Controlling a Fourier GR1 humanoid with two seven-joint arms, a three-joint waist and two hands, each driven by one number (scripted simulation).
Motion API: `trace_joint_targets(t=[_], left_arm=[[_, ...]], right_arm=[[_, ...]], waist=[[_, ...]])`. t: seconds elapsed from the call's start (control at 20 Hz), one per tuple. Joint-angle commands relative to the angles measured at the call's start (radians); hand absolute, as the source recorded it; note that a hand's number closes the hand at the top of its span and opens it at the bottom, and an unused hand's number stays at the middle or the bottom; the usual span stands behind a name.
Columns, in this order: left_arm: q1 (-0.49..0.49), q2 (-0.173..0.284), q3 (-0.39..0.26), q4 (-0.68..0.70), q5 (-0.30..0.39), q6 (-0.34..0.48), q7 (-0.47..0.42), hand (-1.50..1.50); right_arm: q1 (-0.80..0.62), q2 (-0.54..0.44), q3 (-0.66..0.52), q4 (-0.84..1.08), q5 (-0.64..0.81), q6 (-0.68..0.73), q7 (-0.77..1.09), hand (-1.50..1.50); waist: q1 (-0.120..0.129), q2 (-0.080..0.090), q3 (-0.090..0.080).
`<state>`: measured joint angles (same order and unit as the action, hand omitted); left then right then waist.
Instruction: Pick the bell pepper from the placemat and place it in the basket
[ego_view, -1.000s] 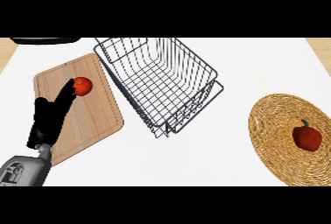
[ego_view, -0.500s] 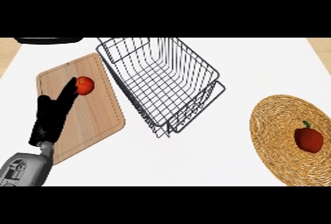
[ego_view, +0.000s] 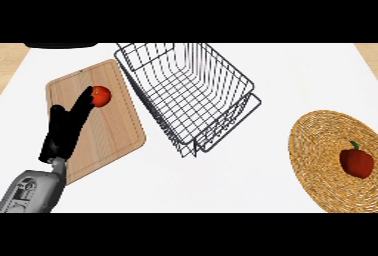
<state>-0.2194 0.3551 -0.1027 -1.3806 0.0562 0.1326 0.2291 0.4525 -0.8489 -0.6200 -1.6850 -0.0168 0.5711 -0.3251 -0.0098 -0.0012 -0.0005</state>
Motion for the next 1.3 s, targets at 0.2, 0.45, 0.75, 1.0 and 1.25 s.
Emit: trace_joint_targets(t=[0.2, 0.45, 0.75, 1.0, 1.25], left_arm=[[-0.017, -0.065, -0.007, -0.005, -0.067, 0.028, 0.030, 0.00], [0.055, -0.069, 0.032, -0.006, -0.057, -0.033, -0.045, 0.00], [0.009, -0.096, 0.042, -0.022, -0.079, -0.047, 0.002, 0.00], [-0.011, -0.068, 0.099, 0.017, -0.086, -0.085, -0.004, 0.00], [-0.003, -0.084, 0.118, -0.006, -0.103, -0.106, 0.030, 0.00]], right_arm=[[-0.132, 0.118, 0.037, 0.089, 0.182, -0.081, -0.022, -1.50], [-0.172, 0.169, 0.027, 0.104, 0.243, -0.064, -0.014, -1.50], [-0.302, 0.178, 0.078, 0.160, 0.292, -0.035, 0.034, -1.50], [-0.295, 0.310, 0.144, 0.193, 0.411, -0.150, -0.047, -1.50], [-0.347, 0.291, 0.135, 0.270, 0.459, -0.144, -0.084, -1.50]], waist=[[0.008, 0.002, 0.001], [0.009, 0.001, 0.001], [0.012, 0.002, 0.000], [0.007, 0.001, 0.000], [0.008, 0.001, 0.000]])
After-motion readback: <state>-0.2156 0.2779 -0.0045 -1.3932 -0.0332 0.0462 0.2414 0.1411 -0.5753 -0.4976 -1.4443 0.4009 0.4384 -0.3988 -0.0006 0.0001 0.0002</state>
